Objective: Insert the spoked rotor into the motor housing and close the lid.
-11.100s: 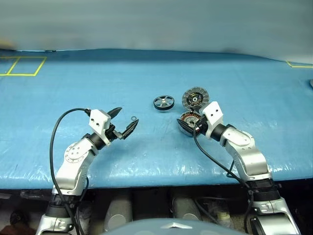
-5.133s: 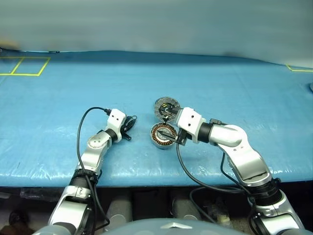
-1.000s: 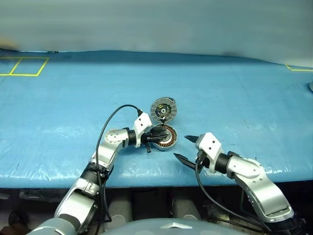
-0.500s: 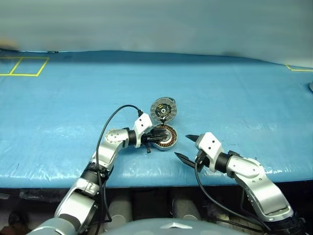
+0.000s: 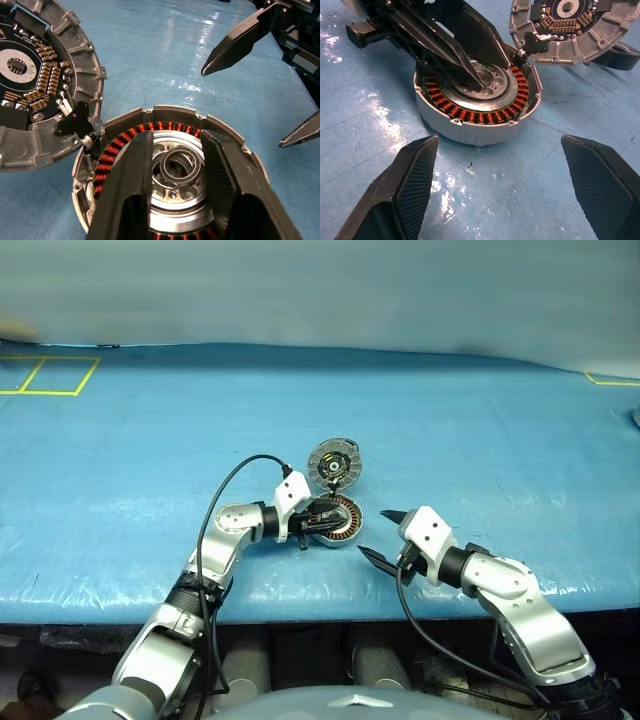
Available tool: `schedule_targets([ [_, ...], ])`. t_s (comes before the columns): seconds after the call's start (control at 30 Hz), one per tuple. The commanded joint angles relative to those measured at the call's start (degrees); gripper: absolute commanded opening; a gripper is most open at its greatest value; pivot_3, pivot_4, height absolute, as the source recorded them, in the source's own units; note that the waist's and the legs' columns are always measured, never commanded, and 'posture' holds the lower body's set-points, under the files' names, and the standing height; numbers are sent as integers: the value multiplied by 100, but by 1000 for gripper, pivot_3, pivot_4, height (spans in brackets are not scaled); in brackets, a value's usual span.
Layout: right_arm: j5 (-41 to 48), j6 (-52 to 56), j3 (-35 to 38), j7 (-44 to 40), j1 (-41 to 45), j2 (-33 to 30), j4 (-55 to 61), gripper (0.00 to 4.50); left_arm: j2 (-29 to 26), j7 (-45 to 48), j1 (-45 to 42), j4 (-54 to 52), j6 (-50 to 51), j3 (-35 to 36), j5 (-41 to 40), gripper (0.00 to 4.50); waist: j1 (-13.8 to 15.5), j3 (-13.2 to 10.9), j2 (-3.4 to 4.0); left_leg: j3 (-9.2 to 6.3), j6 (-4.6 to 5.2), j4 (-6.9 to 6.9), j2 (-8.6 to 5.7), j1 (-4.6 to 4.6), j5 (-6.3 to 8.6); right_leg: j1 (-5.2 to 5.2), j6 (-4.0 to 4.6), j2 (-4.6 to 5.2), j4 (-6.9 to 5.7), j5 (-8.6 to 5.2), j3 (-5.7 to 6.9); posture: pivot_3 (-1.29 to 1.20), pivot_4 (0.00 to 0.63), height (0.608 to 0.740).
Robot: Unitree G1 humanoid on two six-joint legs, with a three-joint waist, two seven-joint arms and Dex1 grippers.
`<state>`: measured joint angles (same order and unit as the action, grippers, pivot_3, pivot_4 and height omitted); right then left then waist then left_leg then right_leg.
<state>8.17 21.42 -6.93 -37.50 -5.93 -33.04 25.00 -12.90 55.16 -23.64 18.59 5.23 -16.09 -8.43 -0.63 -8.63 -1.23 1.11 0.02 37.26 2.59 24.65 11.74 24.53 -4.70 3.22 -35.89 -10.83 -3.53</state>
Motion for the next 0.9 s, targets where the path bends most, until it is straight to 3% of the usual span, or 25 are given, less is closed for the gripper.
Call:
schedule_targets([
  [0.03, -13, -140, 34, 23, 60, 26, 66, 4145, 40, -123, -43, -28, -160, 47, 61, 2675, -1, 0, 0, 0, 0, 0, 0, 0, 0, 0, 0, 0, 0, 0, 0, 0, 150, 740],
  [0.37, -82, -204, 24, 11, 77, 54, 29, 4145, 98, -144, 75, -349, -198, 267, -281, 2675, -8, 0, 0, 0, 0, 0, 0, -1, 0, 0, 0, 0, -1, 0, 0, 0, 150, 740],
  [0.47, -97, -223, 15, 0, 96, 65, 6, 4145, 81, -152, 137, -476, -100, 324, -367, 2071, -2, 0, 0, 0, 0, 0, 0, -1, 0, 0, 0, -1, -2, 0, 0, 0, 150, 740],
  [0.67, -131, -252, -39, -24, 204, 76, -61, 4145, 40, -35, 140, -438, 169, 253, -404, 113, -2, 0, 0, 0, 0, 4, 0, -1, 0, -1, 0, -1, -2, 0, 0, 0, 150, 740],
  [0.9, -161, -262, -51, 15, 195, 65, -57, 4145, 53, 71, 151, -445, 267, 164, -384, 16, -2, 0, 0, 0, 0, 3, 0, 0, 0, -1, 0, -1, -2, 0, 0, 0, 150, 740],
])
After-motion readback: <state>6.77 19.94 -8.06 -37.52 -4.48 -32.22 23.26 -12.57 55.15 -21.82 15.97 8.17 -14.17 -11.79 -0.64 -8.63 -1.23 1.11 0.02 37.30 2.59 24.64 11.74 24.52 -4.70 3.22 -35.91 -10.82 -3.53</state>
